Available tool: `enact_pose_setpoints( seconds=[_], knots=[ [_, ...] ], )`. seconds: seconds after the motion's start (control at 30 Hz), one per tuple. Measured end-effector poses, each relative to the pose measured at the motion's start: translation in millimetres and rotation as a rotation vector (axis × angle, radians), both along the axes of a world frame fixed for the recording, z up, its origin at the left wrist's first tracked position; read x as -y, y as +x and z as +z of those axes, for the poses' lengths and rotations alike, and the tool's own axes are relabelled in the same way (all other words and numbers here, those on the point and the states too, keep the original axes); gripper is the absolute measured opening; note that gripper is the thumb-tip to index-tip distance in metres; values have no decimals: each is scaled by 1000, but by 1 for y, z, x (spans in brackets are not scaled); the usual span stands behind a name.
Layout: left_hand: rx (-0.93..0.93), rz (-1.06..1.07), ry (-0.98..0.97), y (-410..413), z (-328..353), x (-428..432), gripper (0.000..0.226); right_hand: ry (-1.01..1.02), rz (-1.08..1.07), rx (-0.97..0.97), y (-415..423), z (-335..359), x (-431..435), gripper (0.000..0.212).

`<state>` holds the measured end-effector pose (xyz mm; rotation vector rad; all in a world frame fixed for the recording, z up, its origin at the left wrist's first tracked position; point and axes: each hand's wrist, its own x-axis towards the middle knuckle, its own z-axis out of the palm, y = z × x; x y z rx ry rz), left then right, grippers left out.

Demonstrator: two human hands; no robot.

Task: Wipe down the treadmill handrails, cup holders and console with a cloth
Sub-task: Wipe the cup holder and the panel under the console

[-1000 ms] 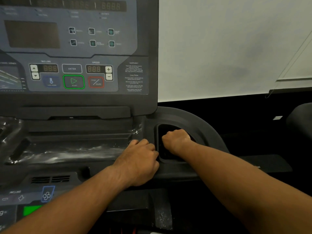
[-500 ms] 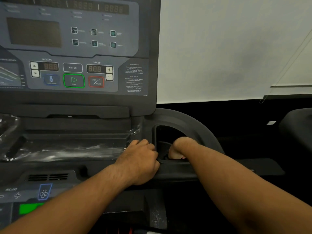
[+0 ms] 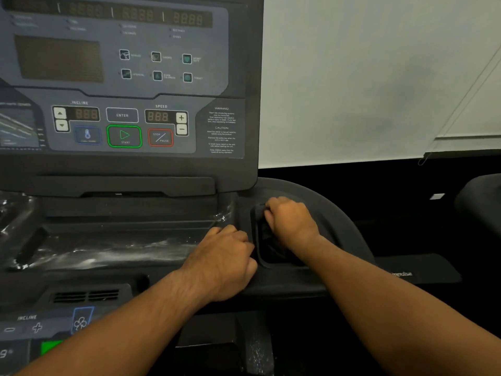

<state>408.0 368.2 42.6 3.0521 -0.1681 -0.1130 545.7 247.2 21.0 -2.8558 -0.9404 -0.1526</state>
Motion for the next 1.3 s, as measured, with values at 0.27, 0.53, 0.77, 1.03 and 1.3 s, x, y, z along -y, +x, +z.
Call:
enact_pose_setpoints(
  seconds=[0.27,0.53,0.77,1.03,1.3],
  knots=[
    [2,23,2,2,4,-7,41,128,-20,-25,1,-6,-14,22],
    [-6,-27,49,11,0,5,43,1,-131,-304,5,-28,-14,22],
    [-29,-18,128,15,-2,16,46,-106,-54,-568,-1,-28,-3,29],
    [-87,-11,178,30,0,21,47,-539,141,-576,0,6,8,19],
    [-84,-22,176,32,-1,20,48,-804,540,82,6,-9,22,21]
  ],
)
